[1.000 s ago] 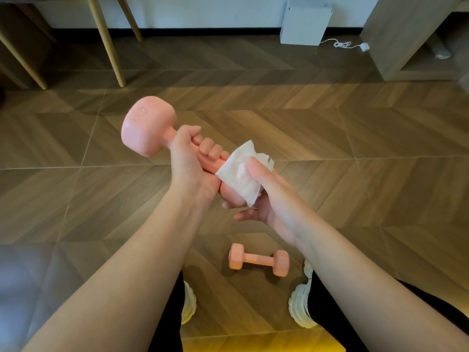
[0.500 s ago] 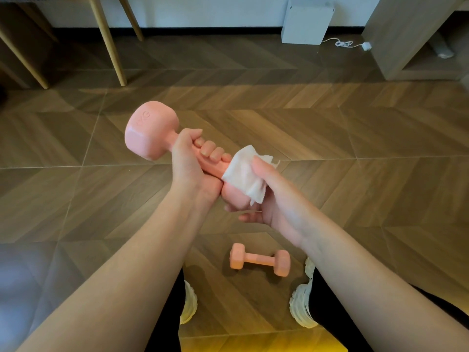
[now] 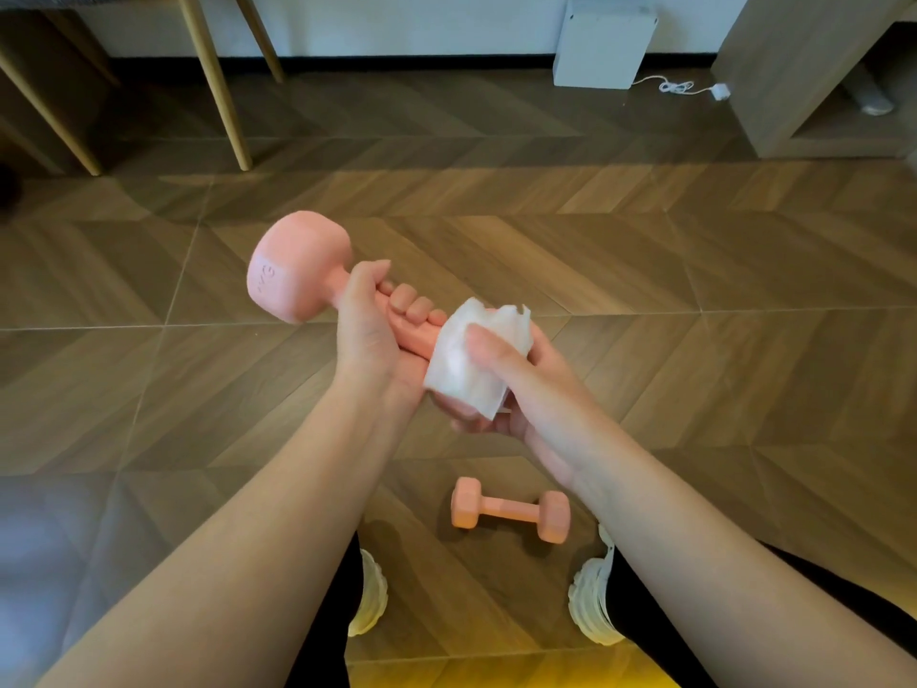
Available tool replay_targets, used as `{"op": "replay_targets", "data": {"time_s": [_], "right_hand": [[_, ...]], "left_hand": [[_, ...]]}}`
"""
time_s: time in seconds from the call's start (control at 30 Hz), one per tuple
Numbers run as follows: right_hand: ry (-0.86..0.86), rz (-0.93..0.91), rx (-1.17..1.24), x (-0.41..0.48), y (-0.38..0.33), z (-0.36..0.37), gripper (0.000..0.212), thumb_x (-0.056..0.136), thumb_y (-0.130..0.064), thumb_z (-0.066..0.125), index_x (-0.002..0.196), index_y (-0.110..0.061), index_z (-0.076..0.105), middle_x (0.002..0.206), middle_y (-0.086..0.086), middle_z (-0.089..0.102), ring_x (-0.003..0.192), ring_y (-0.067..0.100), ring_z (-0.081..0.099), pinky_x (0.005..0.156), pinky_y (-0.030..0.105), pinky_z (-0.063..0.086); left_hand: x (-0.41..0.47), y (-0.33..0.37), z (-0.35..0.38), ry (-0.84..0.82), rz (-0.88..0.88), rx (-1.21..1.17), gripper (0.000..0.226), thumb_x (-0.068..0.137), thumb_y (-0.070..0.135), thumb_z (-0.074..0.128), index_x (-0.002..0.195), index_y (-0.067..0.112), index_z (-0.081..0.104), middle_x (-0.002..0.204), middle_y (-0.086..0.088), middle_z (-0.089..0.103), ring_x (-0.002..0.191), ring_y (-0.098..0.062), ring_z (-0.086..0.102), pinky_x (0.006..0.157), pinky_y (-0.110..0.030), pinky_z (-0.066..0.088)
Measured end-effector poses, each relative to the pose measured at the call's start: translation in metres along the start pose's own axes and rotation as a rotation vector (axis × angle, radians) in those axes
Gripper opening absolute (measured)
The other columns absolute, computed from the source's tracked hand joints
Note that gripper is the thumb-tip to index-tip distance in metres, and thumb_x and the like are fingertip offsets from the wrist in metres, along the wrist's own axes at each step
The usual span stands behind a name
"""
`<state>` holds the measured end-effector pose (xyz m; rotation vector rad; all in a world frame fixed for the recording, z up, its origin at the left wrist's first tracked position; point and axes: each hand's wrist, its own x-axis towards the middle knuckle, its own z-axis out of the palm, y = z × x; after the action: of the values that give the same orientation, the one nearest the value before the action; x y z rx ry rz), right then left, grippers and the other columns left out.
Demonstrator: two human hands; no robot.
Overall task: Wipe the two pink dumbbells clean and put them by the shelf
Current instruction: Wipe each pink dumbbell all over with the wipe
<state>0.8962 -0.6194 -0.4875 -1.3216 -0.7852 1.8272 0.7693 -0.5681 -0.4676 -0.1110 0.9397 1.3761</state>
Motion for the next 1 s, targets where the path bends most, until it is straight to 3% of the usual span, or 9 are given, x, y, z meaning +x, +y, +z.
{"op": "replay_targets", "data": {"time_s": [0.1, 0.17, 0.27, 0.37, 0.5, 0.6, 0.7, 0.87, 1.0], "right_hand": [[-0.067, -0.02, 0.004, -0.001, -0.003, -0.001, 0.038, 0.089, -0.034, 0.068, 0.123, -0.024, 0.056, 0.123, 0.017, 0.066, 0.102, 0.035, 0.067, 0.083, 0.053, 0.056], [-0.143, -0.027, 0.005, -0.002, -0.005, -0.005, 0.049, 0.082, -0.024, 0.074, 0.127, -0.029, 0.055, 0.129, 0.011, 0.062, 0.115, 0.033, 0.064, 0.09, 0.055, 0.054], [-0.11, -0.068, -0.101, -0.004, -0.002, -0.003, 0.059, 0.07, -0.024, 0.079, 0.122, -0.04, 0.056, 0.126, -0.001, 0.058, 0.115, 0.024, 0.063, 0.09, 0.049, 0.057], [-0.017, -0.056, -0.105, -0.003, 0.0, 0.004, 0.047, 0.079, -0.034, 0.078, 0.12, -0.035, 0.055, 0.118, -0.001, 0.065, 0.106, 0.022, 0.067, 0.083, 0.048, 0.06], [0.041, -0.056, -0.017, -0.004, -0.004, 0.003, 0.02, 0.097, -0.039, 0.057, 0.113, -0.027, 0.06, 0.106, 0.008, 0.071, 0.09, 0.023, 0.067, 0.073, 0.047, 0.058], [-0.065, -0.06, -0.012, -0.005, -0.005, -0.005, 0.041, 0.09, -0.039, 0.063, 0.128, -0.024, 0.055, 0.12, 0.011, 0.068, 0.101, 0.026, 0.066, 0.081, 0.052, 0.056], [-0.071, -0.08, -0.091, -0.006, -0.002, -0.007, 0.053, 0.078, -0.037, 0.072, 0.128, -0.027, 0.055, 0.119, 0.004, 0.069, 0.106, 0.021, 0.068, 0.082, 0.045, 0.058], [0.044, -0.029, -0.027, -0.006, -0.007, 0.002, 0.027, 0.096, -0.043, 0.058, 0.117, -0.026, 0.059, 0.115, 0.012, 0.071, 0.094, 0.021, 0.067, 0.078, 0.05, 0.058], [-0.086, 0.134, 0.113, -0.007, -0.007, -0.005, 0.043, 0.093, -0.046, 0.061, 0.126, -0.019, 0.06, 0.12, 0.018, 0.067, 0.102, 0.03, 0.064, 0.079, 0.05, 0.06]], "left_hand": [[0.0, 0.002, 0.001, 0.003, 0.034, -0.009, 0.033, 0.092, 0.016, 0.049, 0.065, 0.02, 0.03, 0.05, 0.007, 0.025, 0.041, -0.01, 0.025, 0.049, -0.023, 0.03], [-0.001, 0.005, 0.001, -0.006, 0.051, -0.019, 0.034, 0.092, 0.015, 0.047, 0.063, 0.02, 0.029, 0.049, 0.007, 0.024, 0.041, -0.011, 0.024, 0.047, -0.023, 0.03], [-0.002, 0.007, -0.001, -0.004, 0.041, -0.041, 0.035, 0.092, 0.014, 0.044, 0.061, 0.02, 0.028, 0.049, 0.007, 0.023, 0.039, -0.01, 0.023, 0.041, -0.019, 0.031], [-0.003, 0.002, -0.002, 0.007, 0.027, -0.027, 0.035, 0.091, 0.014, 0.045, 0.061, 0.02, 0.028, 0.049, 0.007, 0.024, 0.04, -0.011, 0.024, 0.044, -0.02, 0.031], [-0.003, -0.001, 0.0, -0.007, 0.03, -0.004, 0.033, 0.091, 0.014, 0.045, 0.063, 0.02, 0.029, 0.049, 0.007, 0.023, 0.041, -0.011, 0.023, 0.046, -0.023, 0.03], [-0.002, 0.001, 0.002, -0.022, 0.032, -0.016, 0.034, 0.09, 0.014, 0.044, 0.061, 0.021, 0.029, 0.048, 0.007, 0.023, 0.041, -0.012, 0.023, 0.044, -0.022, 0.03], [-0.002, -0.001, 0.001, -0.026, 0.03, -0.016, 0.033, 0.09, 0.014, 0.042, 0.061, 0.021, 0.027, 0.048, 0.007, 0.021, 0.041, -0.011, 0.021, 0.044, -0.022, 0.028], [-0.002, -0.004, 0.001, -0.022, 0.022, 0.004, 0.031, 0.09, 0.013, 0.042, 0.064, 0.021, 0.027, 0.049, 0.007, 0.021, 0.041, -0.012, 0.02, 0.046, -0.023, 0.026], [-0.001, -0.004, -0.001, -0.041, 0.029, 0.014, 0.031, 0.09, 0.013, 0.042, 0.063, 0.021, 0.028, 0.049, 0.007, 0.021, 0.041, -0.012, 0.02, 0.044, -0.022, 0.026]]}}
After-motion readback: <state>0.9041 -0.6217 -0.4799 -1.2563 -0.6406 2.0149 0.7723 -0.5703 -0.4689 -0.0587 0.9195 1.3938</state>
